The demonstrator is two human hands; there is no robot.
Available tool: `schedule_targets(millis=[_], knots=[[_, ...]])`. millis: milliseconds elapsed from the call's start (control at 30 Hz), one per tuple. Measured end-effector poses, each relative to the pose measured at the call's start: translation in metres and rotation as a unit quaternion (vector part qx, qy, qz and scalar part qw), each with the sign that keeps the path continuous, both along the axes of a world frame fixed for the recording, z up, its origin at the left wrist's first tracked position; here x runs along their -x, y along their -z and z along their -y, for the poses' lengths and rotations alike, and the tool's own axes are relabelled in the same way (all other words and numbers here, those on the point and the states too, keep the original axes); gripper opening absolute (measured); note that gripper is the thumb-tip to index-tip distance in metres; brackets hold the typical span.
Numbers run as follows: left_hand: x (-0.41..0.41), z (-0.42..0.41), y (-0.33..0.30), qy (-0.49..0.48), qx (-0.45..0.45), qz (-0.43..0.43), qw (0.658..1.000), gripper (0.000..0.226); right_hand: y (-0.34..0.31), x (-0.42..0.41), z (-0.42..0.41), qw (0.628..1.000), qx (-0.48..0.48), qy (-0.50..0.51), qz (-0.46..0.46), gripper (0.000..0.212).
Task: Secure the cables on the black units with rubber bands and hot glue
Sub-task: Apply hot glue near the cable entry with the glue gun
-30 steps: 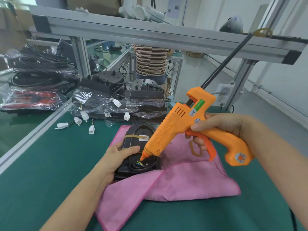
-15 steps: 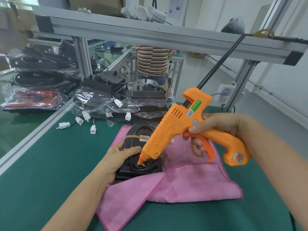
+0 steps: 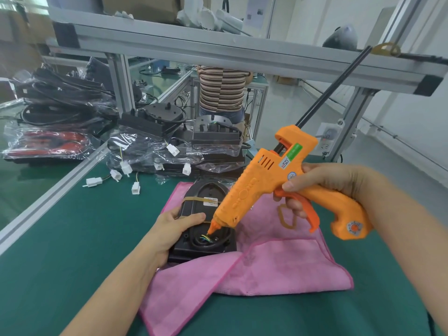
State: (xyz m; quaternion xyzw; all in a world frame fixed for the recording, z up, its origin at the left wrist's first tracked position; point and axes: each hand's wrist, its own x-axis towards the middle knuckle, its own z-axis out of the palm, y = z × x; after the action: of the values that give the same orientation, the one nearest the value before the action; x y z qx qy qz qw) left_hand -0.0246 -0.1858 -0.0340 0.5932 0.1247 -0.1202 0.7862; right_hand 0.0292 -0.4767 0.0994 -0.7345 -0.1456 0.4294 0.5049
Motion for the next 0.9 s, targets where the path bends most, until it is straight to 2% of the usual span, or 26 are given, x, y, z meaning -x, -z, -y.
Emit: schedule_targets(millis=[300,433,700,900], knots=[[0.0008,-0.0008,0.0002,-0.001,-0.007,0.008,1.0,0.03,0.0044,0.0012,-0.0026,1.0,-0.014,-0.002,-0.006,0.037],[0.0006,-0.0008,0.0003,0.002,-0.004,0.006,1.0,0.032,0.0025,0.0022,-0.0033,1.0,-0.013,-0.01,-0.001,0.026],[0.0004,-0.0012,-0.0007,0.003,-0.015,0.005,1.0,0.03,0.0033,0.0023,-0.0045,1.0,-0.007,0.004,0.007,0.02],[0.0017,0.001,-0.0017,0.003,-0.008,0.009,1.0,0.027,0.0079,-0.0017,-0.0022,1.0,-0.019,0.008,0.008,0.037]])
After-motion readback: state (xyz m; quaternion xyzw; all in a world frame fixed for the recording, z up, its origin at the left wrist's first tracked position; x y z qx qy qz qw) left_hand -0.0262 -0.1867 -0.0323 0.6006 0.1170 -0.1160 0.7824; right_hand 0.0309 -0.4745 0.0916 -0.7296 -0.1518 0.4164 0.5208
